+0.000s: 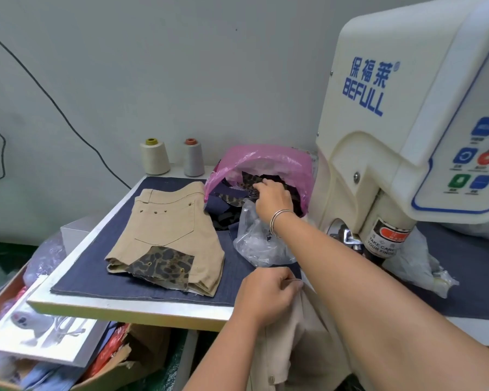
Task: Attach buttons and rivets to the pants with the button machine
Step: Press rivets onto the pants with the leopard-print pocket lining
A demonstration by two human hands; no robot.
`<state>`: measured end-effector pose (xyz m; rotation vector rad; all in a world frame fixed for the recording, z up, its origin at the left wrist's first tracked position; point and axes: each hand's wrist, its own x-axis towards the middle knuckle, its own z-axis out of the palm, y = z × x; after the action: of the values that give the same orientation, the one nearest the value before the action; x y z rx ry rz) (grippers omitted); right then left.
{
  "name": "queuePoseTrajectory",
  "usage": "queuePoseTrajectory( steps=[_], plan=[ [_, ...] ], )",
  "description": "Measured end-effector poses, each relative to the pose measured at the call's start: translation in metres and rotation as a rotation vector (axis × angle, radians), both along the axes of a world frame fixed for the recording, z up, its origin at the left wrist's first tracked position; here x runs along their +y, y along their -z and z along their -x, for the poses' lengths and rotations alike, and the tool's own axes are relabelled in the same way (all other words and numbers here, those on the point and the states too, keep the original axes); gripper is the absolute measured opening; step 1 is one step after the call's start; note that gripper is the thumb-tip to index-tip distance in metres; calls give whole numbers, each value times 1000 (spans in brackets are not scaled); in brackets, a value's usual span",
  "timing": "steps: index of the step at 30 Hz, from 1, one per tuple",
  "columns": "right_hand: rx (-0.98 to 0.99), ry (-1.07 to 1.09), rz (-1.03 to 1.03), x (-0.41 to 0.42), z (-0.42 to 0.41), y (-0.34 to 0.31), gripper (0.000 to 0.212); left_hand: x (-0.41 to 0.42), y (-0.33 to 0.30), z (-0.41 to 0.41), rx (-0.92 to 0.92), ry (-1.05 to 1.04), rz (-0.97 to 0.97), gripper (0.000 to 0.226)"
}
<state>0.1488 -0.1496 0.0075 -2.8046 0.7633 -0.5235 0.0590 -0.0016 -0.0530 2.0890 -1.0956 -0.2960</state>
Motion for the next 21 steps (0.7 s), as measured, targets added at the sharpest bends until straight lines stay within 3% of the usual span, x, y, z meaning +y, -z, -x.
queuePoseTrajectory(
  steps=[3, 7, 11, 15, 18, 21],
  plan=[
    [207, 46, 40, -1, -8, 0, 32, 1, 1, 1, 18, 6, 9, 27],
    [168, 154, -125, -7, -4, 2, 18, 0, 1, 1, -14, 1, 15, 25],
    [-64, 167, -486, -14, -4, 5, 39, 0, 2, -1, -37, -16, 21, 23],
    [-455, 230, -721, -6, 5, -12, 36, 0, 1, 0, -49, -13, 20, 24],
    [-842, 200, -1222, 22, 19, -35, 22, 0, -1, 0, 2, 2, 8, 23],
    [-1000, -105, -1652, 62, 61, -48, 31, 2, -4, 1, 68, 23, 15, 20]
  ],
)
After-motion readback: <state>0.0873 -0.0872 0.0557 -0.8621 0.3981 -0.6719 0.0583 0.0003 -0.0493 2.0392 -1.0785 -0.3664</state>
